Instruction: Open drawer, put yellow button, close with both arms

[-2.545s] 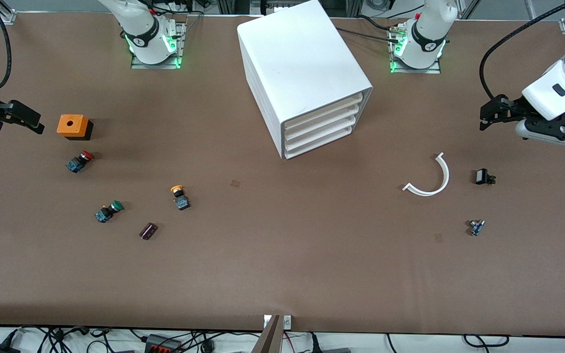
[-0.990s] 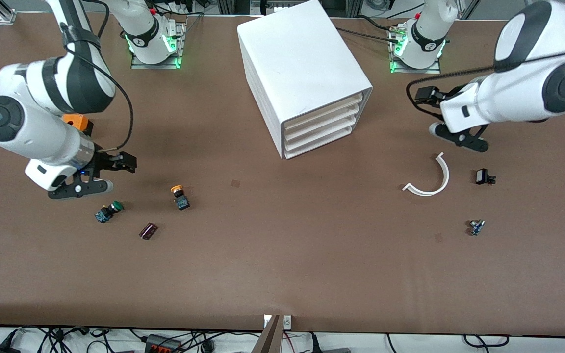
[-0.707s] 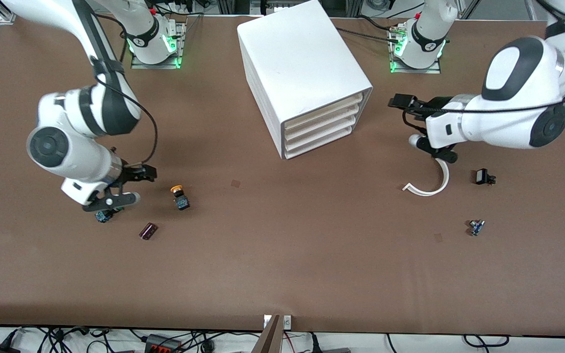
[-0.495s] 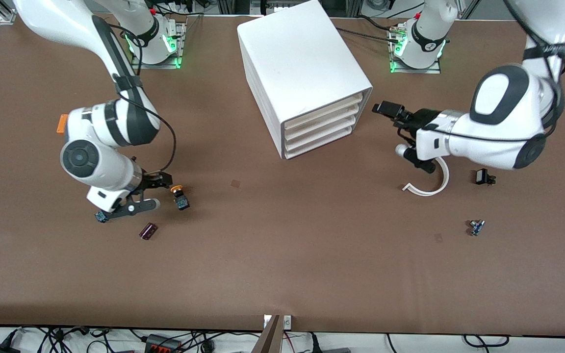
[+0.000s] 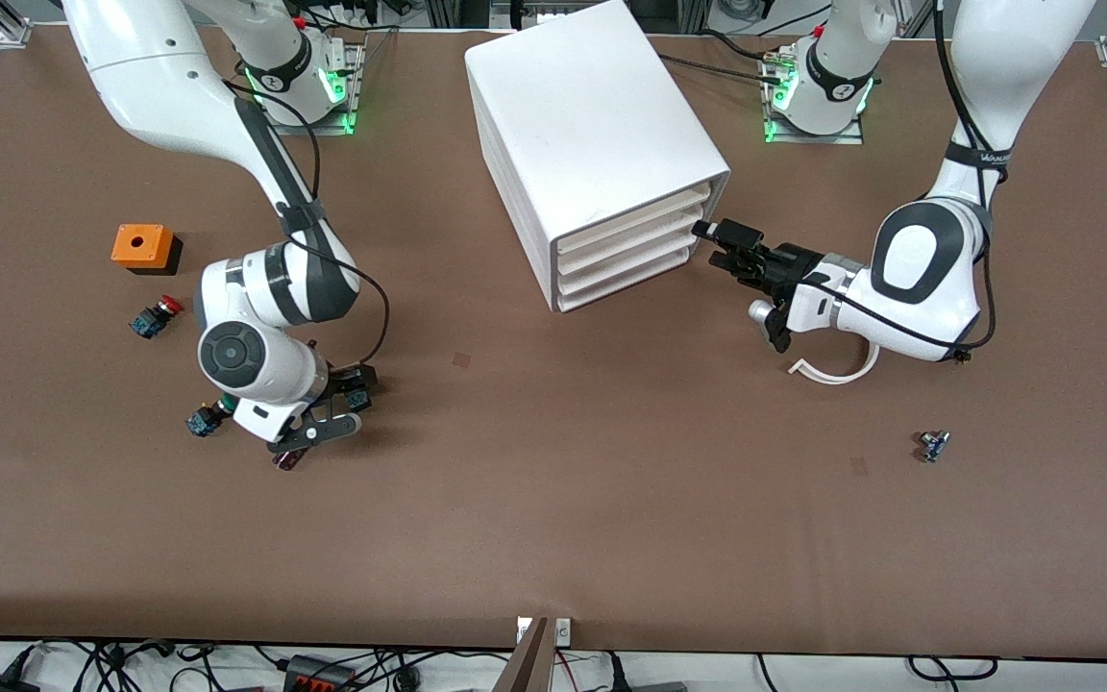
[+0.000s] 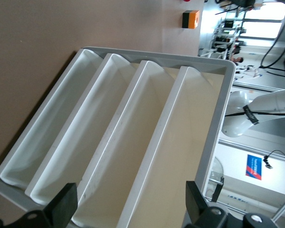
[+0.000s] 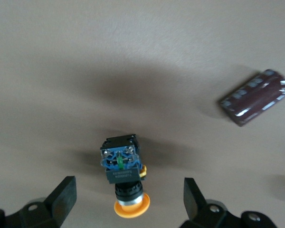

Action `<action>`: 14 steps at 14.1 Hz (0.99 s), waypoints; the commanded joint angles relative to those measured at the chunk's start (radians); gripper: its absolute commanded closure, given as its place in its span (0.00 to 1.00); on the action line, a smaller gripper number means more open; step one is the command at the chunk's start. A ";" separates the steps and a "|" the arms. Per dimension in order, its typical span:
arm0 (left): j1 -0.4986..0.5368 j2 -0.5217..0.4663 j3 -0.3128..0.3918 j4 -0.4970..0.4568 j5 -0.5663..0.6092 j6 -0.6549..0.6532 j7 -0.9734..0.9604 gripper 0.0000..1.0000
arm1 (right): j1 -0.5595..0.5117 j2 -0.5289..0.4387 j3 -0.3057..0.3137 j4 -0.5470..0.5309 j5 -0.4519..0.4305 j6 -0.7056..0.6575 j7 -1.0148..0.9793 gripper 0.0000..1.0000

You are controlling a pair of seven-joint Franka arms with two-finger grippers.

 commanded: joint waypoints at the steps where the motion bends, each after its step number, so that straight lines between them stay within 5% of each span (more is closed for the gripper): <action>1: 0.005 -0.037 -0.007 -0.067 -0.075 0.015 0.034 0.00 | 0.009 0.043 0.004 0.021 0.012 0.006 -0.006 0.00; 10: -0.007 -0.034 -0.040 -0.200 -0.218 0.016 0.199 0.00 | 0.016 0.070 0.004 0.014 0.009 0.015 -0.014 0.00; 12: -0.009 -0.028 -0.053 -0.219 -0.246 0.021 0.235 0.13 | 0.018 0.070 0.004 0.014 0.011 0.015 -0.014 0.19; 14: -0.009 -0.026 -0.053 -0.225 -0.247 0.031 0.279 0.42 | 0.016 0.070 0.004 0.014 0.011 0.015 -0.014 0.29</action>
